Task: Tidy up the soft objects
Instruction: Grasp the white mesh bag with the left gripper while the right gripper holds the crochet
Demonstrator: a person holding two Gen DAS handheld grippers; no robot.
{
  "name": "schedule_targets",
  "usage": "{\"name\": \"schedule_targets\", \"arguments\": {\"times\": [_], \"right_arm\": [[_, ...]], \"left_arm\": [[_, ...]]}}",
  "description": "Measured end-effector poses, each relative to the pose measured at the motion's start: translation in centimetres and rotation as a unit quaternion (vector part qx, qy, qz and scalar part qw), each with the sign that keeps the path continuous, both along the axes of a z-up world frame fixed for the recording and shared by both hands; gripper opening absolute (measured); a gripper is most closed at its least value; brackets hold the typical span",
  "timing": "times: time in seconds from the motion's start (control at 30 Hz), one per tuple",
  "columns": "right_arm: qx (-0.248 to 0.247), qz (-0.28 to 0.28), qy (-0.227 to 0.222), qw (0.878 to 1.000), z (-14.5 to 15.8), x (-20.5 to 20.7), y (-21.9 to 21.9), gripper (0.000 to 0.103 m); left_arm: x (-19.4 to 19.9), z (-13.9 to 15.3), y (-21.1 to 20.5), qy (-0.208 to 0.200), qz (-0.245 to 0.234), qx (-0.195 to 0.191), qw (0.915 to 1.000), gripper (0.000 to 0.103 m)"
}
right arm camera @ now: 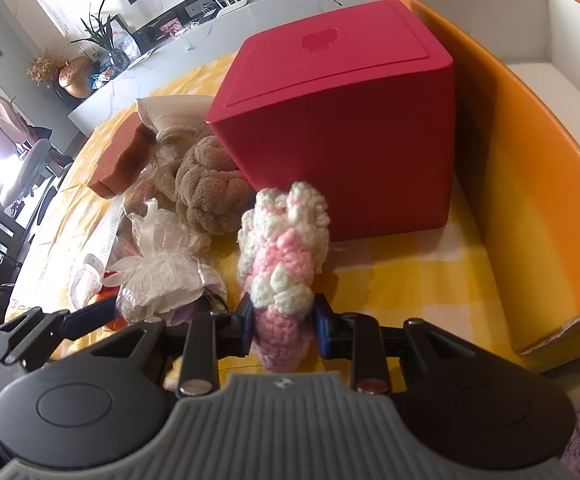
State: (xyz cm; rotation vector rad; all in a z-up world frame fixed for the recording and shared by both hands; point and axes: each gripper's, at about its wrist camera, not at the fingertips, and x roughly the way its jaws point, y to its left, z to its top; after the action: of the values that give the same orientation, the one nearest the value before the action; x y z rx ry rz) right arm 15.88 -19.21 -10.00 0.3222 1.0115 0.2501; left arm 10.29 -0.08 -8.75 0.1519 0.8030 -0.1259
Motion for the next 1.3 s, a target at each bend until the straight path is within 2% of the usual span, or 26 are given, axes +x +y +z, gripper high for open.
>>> {"name": "schedule_targets", "arguments": {"times": [0.07,0.2,0.33,0.47,0.67,0.93,1.13,1.3], "right_arm": [[-0.001,0.000,-0.001,1.000,-0.1,0.0,0.1,0.029],[-0.004,-0.002,0.001,1.000,-0.3,0.1,0.1,0.029],[-0.004,-0.003,0.000,1.000,-0.3,0.2,0.1,0.029],[-0.005,-0.002,0.000,1.000,-0.4,0.2,0.2,0.030],[-0.004,-0.003,-0.002,1.000,-0.4,0.1,0.1,0.029],[0.000,0.014,-0.032,0.999,1.0,-1.2,0.2,0.026],[-0.028,0.023,-0.073,0.997,2.7,-3.0,0.5,0.025],[-0.015,0.020,-0.103,0.994,4.5,-4.6,-0.3,0.025]], "left_arm": [[0.3,0.1,0.1,-0.009,0.008,-0.007,0.9999,0.086],[1.1,-0.7,-0.6,0.006,0.005,-0.003,1.0000,0.086],[1.5,-1.4,-0.7,0.019,0.017,-0.008,0.9996,0.081],[1.3,-1.1,-0.4,0.012,0.017,-0.020,0.9996,0.060],[0.7,-0.5,-0.2,-0.001,0.013,-0.033,0.9994,0.047],[-1.8,1.5,-0.2,-0.036,-0.006,-0.036,0.9987,0.041],[-3.5,3.2,0.1,-0.052,-0.010,-0.055,0.9971,0.041],[-4.9,5.0,0.4,-0.063,-0.009,-0.063,0.9960,0.040]]}}
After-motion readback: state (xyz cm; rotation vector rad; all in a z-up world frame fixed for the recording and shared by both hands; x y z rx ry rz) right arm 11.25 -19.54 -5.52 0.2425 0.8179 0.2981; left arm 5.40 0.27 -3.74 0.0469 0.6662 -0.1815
